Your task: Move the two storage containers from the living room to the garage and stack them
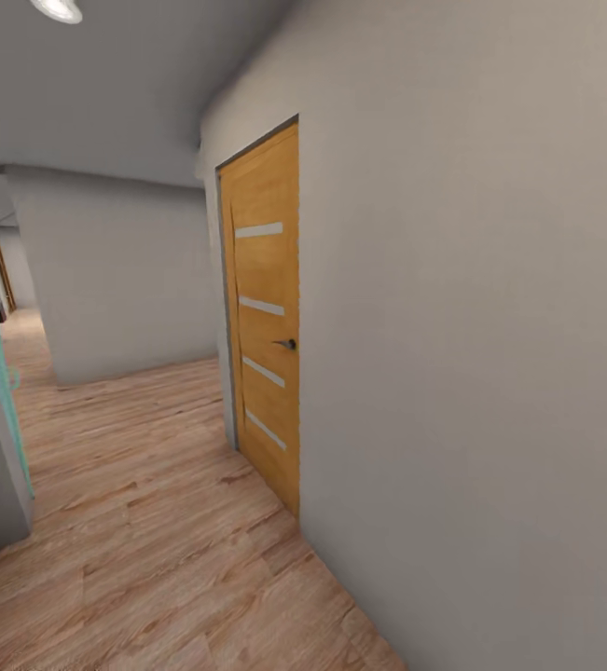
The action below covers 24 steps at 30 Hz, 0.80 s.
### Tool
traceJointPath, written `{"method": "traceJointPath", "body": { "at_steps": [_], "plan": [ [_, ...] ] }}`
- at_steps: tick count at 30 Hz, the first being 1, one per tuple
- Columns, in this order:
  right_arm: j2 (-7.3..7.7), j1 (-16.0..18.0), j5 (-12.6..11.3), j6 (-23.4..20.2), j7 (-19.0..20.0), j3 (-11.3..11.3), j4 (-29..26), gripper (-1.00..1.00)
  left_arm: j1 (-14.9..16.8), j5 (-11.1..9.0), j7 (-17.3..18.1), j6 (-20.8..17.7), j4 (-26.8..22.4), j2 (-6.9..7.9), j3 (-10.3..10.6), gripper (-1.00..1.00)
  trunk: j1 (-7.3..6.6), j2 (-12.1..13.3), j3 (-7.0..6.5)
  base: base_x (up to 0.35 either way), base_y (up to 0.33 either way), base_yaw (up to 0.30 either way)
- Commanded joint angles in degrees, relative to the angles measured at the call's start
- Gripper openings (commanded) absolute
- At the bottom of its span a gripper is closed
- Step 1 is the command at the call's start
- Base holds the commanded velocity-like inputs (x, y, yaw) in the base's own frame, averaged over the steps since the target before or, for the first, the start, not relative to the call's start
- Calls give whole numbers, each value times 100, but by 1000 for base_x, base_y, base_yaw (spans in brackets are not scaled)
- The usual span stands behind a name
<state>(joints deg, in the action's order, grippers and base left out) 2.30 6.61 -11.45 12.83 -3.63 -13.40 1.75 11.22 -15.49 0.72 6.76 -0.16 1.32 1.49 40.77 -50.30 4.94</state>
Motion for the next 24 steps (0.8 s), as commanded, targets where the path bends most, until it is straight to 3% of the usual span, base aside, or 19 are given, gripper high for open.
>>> {"method": "traceJointPath", "body": {
  "at_steps": [1, 24],
  "plan": [
    [-2, 7, -50, 35, -2, -49, 18, 100, 5, -42, 7, 18, 7, 0, 18, 100, 5, -7, 8, 222, 0, 269],
    [-2, 9, -50, 35, -2, -49, 18, 100, 6, -42, 7, 18, 7, 0, 18, 100, 5, -7, 8, 206, 0, 269]
  ]
}}
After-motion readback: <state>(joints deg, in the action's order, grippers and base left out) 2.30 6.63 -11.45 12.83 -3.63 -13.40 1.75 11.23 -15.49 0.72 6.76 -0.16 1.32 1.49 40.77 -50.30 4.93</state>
